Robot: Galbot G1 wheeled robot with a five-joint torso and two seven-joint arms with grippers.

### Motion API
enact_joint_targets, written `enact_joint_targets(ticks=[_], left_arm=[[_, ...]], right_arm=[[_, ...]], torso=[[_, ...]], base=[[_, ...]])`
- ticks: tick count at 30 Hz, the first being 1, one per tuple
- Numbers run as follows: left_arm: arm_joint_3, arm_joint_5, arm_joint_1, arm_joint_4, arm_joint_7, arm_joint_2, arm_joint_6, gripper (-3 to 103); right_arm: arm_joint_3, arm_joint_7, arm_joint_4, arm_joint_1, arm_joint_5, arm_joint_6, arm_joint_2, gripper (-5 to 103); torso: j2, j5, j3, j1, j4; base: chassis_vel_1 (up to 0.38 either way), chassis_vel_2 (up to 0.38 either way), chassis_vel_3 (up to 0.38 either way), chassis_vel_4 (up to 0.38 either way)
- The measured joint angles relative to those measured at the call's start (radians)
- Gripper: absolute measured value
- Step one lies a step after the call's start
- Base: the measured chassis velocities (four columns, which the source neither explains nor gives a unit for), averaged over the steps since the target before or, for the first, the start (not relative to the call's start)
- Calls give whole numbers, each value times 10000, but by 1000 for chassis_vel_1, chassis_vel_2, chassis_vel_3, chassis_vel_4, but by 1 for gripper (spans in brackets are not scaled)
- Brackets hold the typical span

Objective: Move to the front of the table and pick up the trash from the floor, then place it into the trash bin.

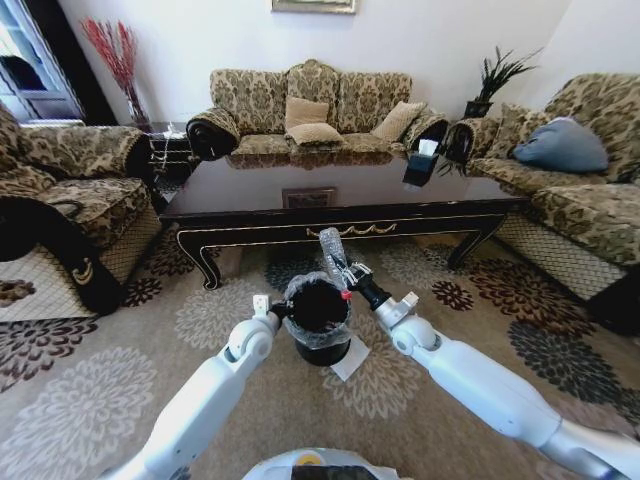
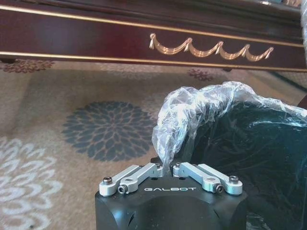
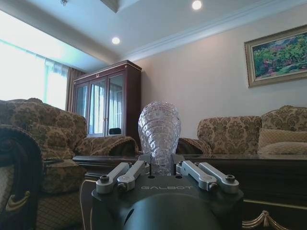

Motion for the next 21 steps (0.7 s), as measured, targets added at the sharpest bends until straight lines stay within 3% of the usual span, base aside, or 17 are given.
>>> enact_joint_targets(ticks=[7,8,10,14,17,21], left_arm=[[-7,-103,-259,160,37,-261,-70,3],[-14,-105,-270,191,39,-294,-74,3],[-18,-105,-277,221,40,-320,-76,3],[-18,-94,-289,334,52,-328,-83,3],[-27,-77,-289,382,52,-322,-100,3],[-71,-60,-284,402,54,-303,-108,3]], right_arm=[[-14,-87,-228,-438,-231,131,61,18],[-4,-98,-243,-510,-247,157,70,23],[1,-124,-266,-569,-267,204,77,23],[10,-189,-274,-587,-276,286,69,44],[5,-203,-227,-542,-266,298,40,50],[-5,-208,-130,-493,-244,317,3,66]], torso=[[0,1,0,-1,-1],[0,0,-1,-1,0],[-1,0,0,-1,0],[0,0,0,-1,1],[0,-2,-1,-1,1],[0,-2,-1,-1,1]], base=[[0,0,0,0],[0,0,0,0],[0,0,0,0],[0,0,0,0],[0,0,0,0],[0,0,0,0]])
